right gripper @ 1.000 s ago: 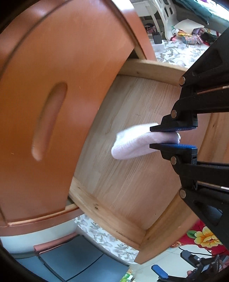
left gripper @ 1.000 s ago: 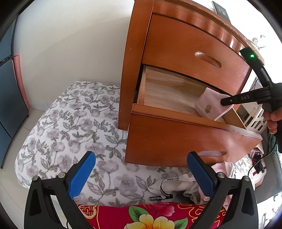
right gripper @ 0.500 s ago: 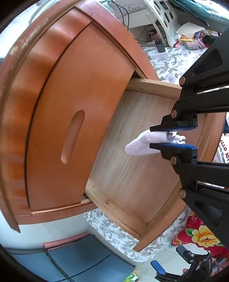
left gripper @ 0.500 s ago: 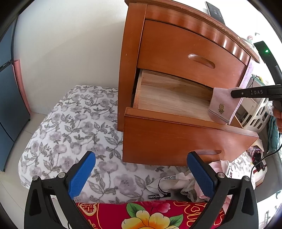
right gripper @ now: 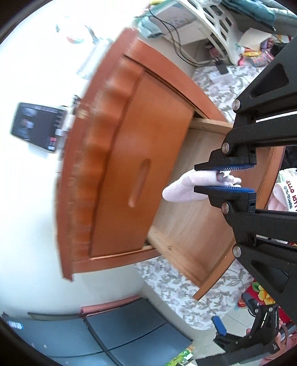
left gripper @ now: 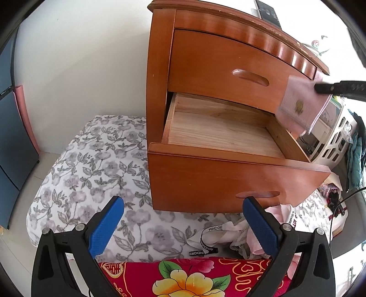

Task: Take underwear out of drawer
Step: 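Lift the pink sock out of the drawer toward the blanket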

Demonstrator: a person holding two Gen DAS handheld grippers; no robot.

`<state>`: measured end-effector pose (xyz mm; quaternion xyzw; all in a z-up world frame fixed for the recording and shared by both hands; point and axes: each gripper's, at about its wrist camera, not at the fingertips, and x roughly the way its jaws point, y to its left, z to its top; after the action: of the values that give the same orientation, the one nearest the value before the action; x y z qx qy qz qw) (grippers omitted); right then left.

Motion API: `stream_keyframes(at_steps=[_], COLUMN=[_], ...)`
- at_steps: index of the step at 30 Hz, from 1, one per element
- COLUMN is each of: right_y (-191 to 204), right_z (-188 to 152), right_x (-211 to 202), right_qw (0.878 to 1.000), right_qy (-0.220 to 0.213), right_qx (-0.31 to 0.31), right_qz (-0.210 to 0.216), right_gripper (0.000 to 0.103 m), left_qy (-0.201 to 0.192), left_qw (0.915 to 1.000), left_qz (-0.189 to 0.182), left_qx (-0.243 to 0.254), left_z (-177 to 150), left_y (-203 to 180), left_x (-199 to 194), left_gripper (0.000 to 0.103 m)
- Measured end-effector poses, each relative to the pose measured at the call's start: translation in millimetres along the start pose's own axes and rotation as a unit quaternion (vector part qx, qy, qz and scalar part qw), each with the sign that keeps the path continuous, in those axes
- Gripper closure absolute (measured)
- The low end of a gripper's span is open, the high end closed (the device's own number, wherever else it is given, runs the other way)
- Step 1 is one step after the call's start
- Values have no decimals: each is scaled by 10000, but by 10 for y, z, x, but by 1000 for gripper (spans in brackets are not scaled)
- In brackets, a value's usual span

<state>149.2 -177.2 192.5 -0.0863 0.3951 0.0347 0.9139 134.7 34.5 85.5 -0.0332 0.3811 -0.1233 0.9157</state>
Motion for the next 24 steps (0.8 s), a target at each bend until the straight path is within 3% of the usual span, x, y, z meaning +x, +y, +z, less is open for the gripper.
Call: stream_keyframes(at_steps=[14,24], right_y=[-54,5], right_z=[-20,-294], right_x=[-916,-1159], right_qw=[9942,9935], right_qy=[-1015,-1081], right_qx=[-228,-280], right_qz=[-270,-209], right_gripper=[91,91], left_qy=[-73,-113], left_qw=[9999,9996], left_qz=[-46,-58], left_qx=[144,261], left_z=[-1,-6], left_y=[-116,-206], left_x=[-127,-209], left_gripper=[0,0])
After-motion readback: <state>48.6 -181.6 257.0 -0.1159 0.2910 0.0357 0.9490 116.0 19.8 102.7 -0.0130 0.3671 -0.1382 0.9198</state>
